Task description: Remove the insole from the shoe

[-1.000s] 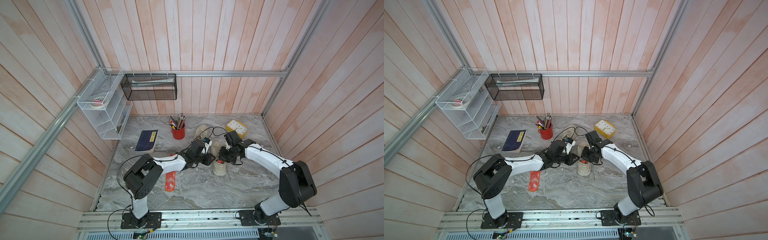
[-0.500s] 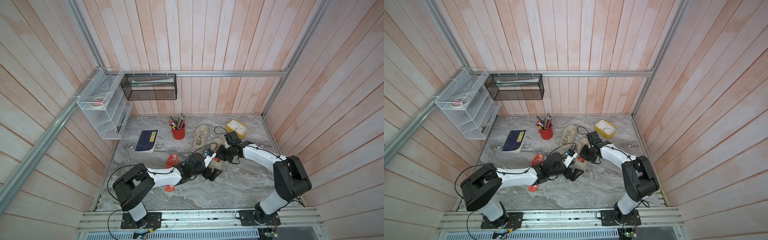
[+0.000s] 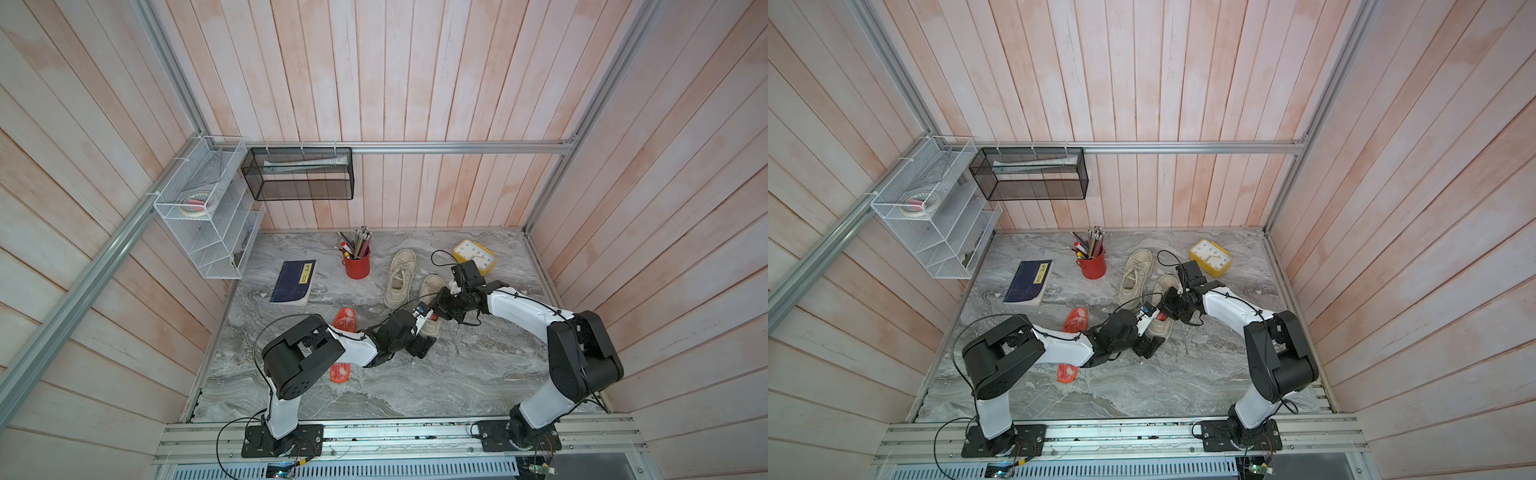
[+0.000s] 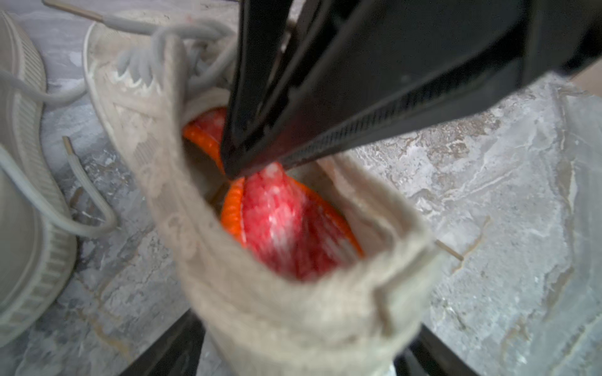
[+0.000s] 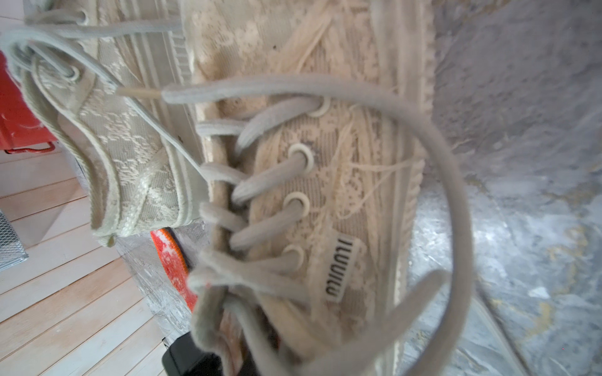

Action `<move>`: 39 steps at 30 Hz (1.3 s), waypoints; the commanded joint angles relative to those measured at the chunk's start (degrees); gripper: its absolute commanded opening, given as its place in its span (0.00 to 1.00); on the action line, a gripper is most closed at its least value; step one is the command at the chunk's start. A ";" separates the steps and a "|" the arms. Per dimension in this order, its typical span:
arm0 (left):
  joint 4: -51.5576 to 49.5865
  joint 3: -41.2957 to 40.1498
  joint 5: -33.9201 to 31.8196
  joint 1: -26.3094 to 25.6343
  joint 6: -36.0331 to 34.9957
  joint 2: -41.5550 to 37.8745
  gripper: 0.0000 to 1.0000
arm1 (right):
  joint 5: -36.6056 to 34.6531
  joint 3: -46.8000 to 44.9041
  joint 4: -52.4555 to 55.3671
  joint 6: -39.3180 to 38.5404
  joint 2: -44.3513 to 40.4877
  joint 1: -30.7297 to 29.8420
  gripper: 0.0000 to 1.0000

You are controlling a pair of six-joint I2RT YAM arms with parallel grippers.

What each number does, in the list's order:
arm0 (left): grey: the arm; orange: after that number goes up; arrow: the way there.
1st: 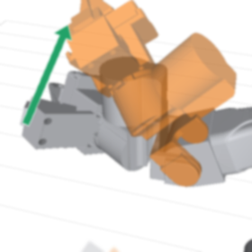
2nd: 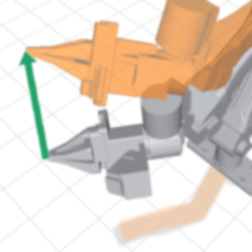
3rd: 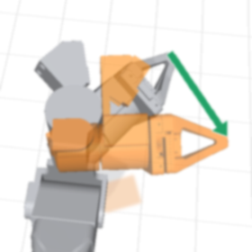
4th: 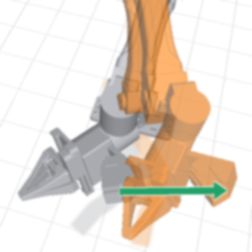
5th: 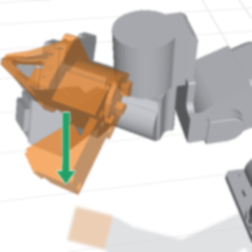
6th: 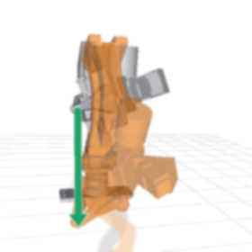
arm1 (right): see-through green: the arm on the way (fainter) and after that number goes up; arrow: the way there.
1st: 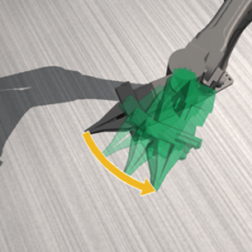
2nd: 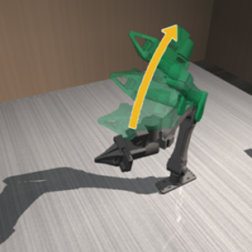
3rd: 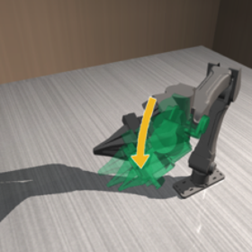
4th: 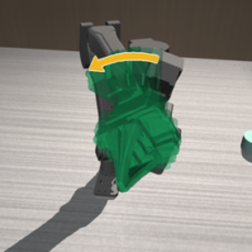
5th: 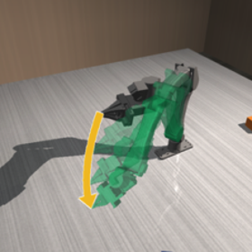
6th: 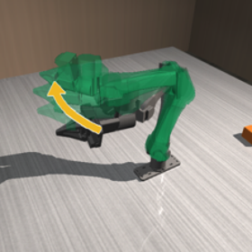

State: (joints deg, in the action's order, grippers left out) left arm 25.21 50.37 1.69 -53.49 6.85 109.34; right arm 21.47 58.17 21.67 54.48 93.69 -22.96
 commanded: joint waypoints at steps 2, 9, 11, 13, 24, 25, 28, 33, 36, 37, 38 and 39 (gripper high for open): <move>2.12 3.16 -3.69 0.19 -2.10 2.77 0.81 | 5.30 1.44 0.31 0.85 -1.40 0.32 0.00; 2.22 3.13 -7.05 0.22 -6.98 3.43 0.69 | 8.94 5.79 11.43 -9.61 -1.29 3.10 0.00; 2.14 2.69 -8.27 0.29 -8.34 3.50 0.67 | 9.58 7.32 15.58 -13.35 -1.25 4.53 0.00; 2.21 2.09 -9.39 0.26 -9.32 3.51 0.65 | 11.17 9.05 19.71 -17.19 -0.81 6.26 0.00; 1.53 3.24 -12.22 0.41 -14.53 6.31 0.59 | 21.36 17.42 28.70 -27.42 6.11 10.48 0.00; 1.51 3.24 -12.32 0.40 -14.98 6.49 0.58 | 23.09 16.99 27.66 -27.05 6.55 10.54 0.00; 2.01 2.86 -12.33 0.34 -16.04 6.77 0.58 | 28.06 15.26 23.67 -25.04 7.50 10.74 0.00; 3.85 0.90 -10.92 0.20 -18.59 6.02 0.50 | 33.70 12.84 17.55 -19.59 7.83 13.54 0.00; 4.40 0.31 -11.09 -0.09 -20.06 5.71 0.48 | 36.90 11.86 15.59 -15.31 7.98 14.52 0.00; 4.41 0.18 -11.21 -0.13 -20.65 5.63 0.47 | 37.35 11.93 15.81 -14.83 8.02 14.52 0.00; 4.54 0.02 -11.32 -0.12 -21.18 5.56 0.47 | 37.74 11.80 16.00 -14.48 7.92 14.59 0.00; 4.66 -0.25 -11.44 -0.27 -21.58 5.45 0.46 | 38.07 11.70 16.29 -14.11 7.75 14.70 0.00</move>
State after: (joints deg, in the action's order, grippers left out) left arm 32.10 52.14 -7.60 -54.13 -11.60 114.41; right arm 50.41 69.97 38.81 37.01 102.02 -8.27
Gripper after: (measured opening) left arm 0.654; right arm 0.103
